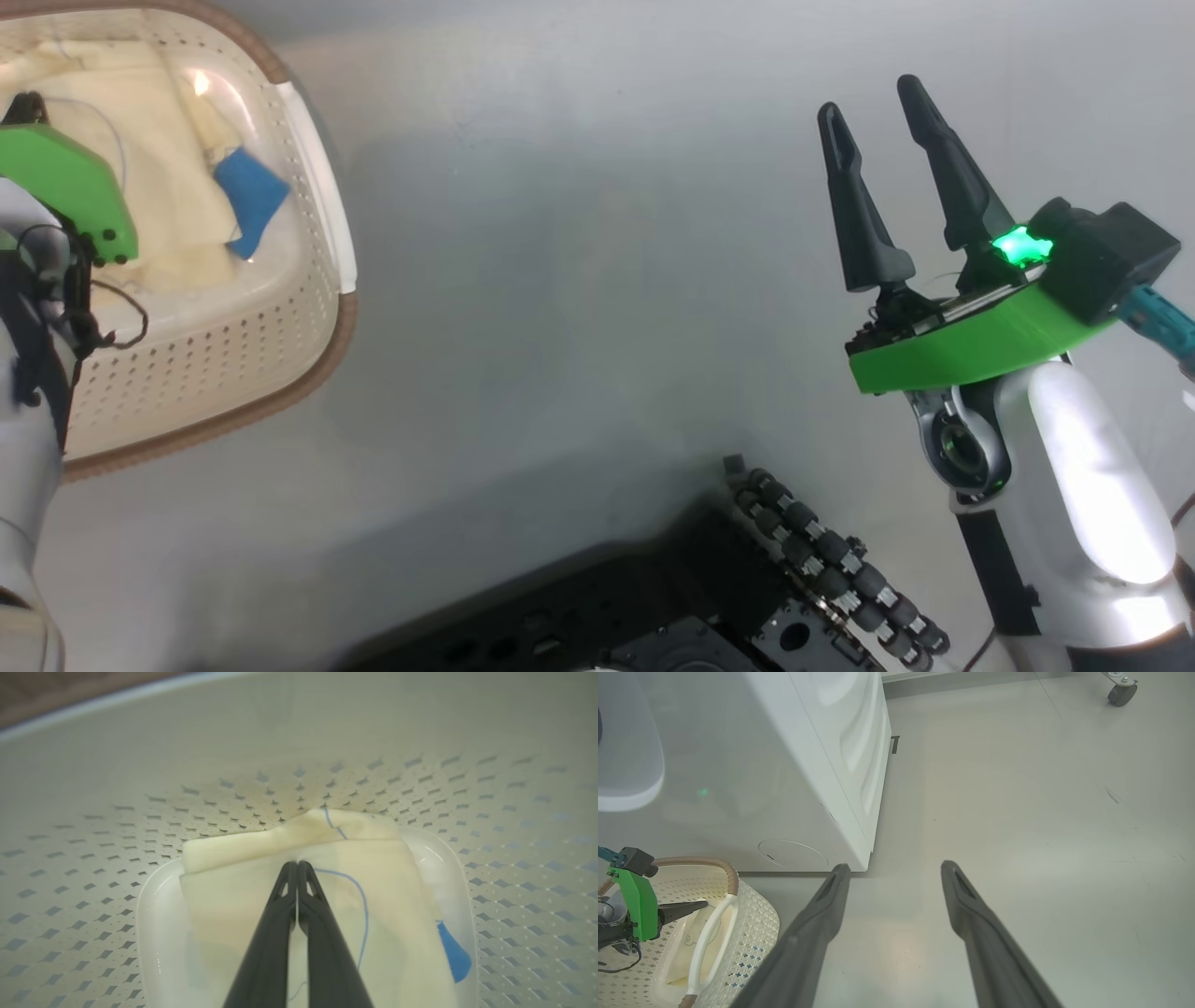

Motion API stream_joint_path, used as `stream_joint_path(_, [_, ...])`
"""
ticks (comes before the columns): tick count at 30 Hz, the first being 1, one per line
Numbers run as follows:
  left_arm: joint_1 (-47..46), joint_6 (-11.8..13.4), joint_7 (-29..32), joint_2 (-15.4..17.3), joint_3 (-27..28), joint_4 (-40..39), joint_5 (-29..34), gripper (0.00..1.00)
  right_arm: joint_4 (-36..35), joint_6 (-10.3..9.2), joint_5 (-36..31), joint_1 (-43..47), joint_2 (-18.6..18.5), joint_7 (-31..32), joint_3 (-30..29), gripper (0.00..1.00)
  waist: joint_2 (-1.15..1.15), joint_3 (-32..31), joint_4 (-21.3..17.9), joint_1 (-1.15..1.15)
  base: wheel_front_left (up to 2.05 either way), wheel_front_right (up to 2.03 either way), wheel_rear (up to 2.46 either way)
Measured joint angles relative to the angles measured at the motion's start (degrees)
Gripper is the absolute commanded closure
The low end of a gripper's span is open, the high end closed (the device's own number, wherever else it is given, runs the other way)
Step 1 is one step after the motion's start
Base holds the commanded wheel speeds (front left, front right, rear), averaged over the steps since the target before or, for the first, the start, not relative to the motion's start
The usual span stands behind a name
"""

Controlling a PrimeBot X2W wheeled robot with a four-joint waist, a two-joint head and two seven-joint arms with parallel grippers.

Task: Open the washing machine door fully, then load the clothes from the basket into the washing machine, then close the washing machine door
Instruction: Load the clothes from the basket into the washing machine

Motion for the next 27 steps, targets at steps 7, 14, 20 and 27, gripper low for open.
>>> stream_joint_path(7, [2.05,2.66,-7.14,-1.7,0.63,-3.61,-1.25,1.0,-0.18,0.0,-1.66,0.31,-0.01,0.0,-2.21,0.0,0.0,-2.52,1.99,0.0,0.0,0.0,0.0])
stream_joint_path(14, [6.72,5.23,-9.58,-2.85,2.07,-9.49,-2.18,1.0,-0.83,0.0,-4.32,1.58,-0.01,0.0,-4.67,0.0,0.0,-5.53,4.13,0.0,0.0,0.0,0.0])
stream_joint_path(20, [12.48,8.28,-10.06,-3.68,3.41,-19.14,-2.22,1.0,-1.14,0.0,-6.81,3.24,-0.01,0.0,-6.88,0.0,0.0,-9.26,6.59,0.0,0.0,0.0,0.0])
stream_joint_path(27, [22.13,12.44,-10.2,-3.49,6.15,-33.84,-0.57,1.0,-1.41,0.0,-8.27,5.15,-0.05,0.0,-8.79,0.0,0.0,-14.49,9.02,-0.01,0.0,0.0,0.0])
